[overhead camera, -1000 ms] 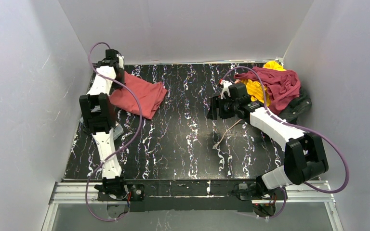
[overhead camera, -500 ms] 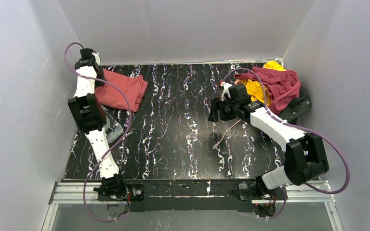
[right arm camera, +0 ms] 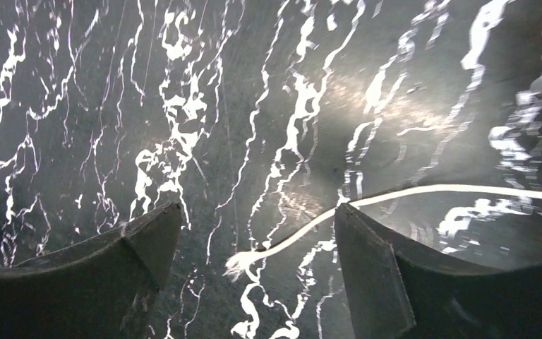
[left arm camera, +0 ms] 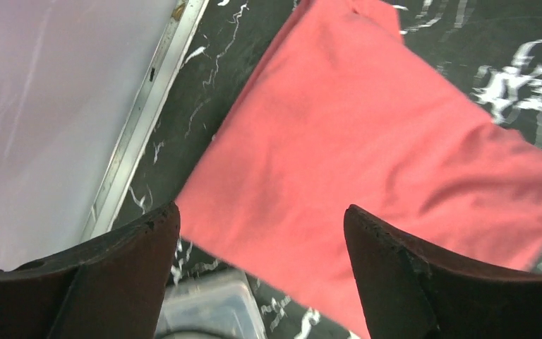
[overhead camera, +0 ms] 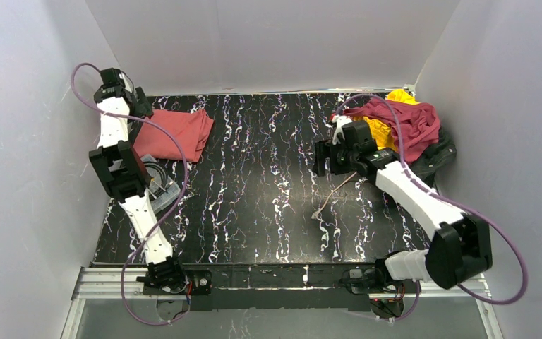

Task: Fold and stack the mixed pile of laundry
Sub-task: Move the T-shirt to the corner of the board, then pick up the tank top from the bin, then place the tank top at the center of the board, then flatten out the tank top at the center of the board.

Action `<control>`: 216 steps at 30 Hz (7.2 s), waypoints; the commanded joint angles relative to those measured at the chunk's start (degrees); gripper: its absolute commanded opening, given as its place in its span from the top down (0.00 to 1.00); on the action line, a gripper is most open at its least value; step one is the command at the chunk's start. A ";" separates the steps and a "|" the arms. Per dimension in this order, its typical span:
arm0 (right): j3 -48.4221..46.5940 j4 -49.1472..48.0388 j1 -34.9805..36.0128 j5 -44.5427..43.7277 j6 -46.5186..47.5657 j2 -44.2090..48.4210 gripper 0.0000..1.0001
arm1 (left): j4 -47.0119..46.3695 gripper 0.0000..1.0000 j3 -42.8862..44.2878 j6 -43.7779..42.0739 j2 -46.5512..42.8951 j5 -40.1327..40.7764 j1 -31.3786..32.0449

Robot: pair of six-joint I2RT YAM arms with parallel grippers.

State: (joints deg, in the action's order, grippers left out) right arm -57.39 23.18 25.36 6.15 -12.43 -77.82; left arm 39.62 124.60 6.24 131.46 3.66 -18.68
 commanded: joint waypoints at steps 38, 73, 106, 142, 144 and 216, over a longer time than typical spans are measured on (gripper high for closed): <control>-24.38 16.01 -24.39 -27.00 2.19 -0.27 0.99 | -9.91 0.12 -69.58 8.70 -70.99 -12.28 26.33; 4.79 -8.66 0.34 1.72 -20.83 12.85 0.68 | -11.11 0.12 -71.79 11.43 -70.55 -17.44 22.69; 15.35 -12.34 1.27 1.93 -9.17 0.03 0.48 | -36.75 0.87 -96.14 41.52 -63.27 -14.61 42.89; 21.63 -4.49 3.95 -3.78 -13.30 7.20 0.55 | -28.64 0.61 -93.76 30.44 -59.05 -14.03 41.26; 21.56 -4.76 4.39 -3.77 -13.51 6.48 0.55 | -29.42 0.61 -93.42 30.34 -57.37 -14.09 41.21; -42.19 22.32 8.76 -15.11 -4.37 21.52 0.99 | 13.05 1.00 -30.75 28.06 -77.82 -17.28 42.59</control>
State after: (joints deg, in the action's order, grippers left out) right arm -99.96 45.54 33.89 -4.19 -16.71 -52.95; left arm 53.08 93.19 37.01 48.03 -14.13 24.16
